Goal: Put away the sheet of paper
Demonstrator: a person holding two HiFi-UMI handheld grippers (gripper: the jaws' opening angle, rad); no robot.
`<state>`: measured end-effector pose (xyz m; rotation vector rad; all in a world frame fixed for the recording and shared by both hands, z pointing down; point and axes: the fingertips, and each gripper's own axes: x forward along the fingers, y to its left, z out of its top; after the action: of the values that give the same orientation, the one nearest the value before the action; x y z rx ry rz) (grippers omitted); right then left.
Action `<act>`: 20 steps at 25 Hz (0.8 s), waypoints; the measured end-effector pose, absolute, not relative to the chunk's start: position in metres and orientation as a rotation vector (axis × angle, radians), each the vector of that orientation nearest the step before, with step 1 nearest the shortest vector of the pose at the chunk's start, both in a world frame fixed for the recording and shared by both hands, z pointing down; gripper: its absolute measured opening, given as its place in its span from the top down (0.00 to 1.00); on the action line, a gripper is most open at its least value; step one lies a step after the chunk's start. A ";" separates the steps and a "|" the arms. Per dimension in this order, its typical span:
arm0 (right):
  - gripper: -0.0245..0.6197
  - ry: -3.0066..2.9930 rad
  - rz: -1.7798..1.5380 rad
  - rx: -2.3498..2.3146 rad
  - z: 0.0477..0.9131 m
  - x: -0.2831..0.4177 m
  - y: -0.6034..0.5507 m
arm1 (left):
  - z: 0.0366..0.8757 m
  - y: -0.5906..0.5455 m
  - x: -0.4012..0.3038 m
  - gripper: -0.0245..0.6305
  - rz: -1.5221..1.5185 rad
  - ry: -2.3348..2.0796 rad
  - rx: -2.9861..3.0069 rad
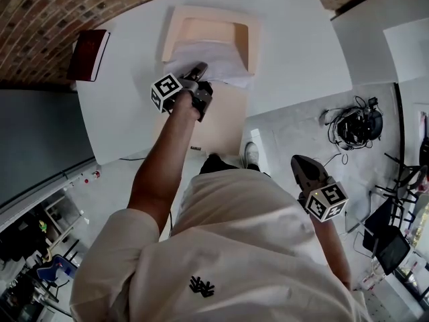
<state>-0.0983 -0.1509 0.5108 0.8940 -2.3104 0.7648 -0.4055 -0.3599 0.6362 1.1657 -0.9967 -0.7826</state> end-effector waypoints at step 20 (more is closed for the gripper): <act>0.92 -2.305 0.783 0.893 0.513 -0.092 -0.158 | 0.670 -0.402 -0.407 0.93 -0.580 -1.182 1.033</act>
<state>-0.0923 -0.1581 0.5134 0.8931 -2.3045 0.7832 -0.4069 -0.4019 0.6701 1.0328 -1.1822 -0.5798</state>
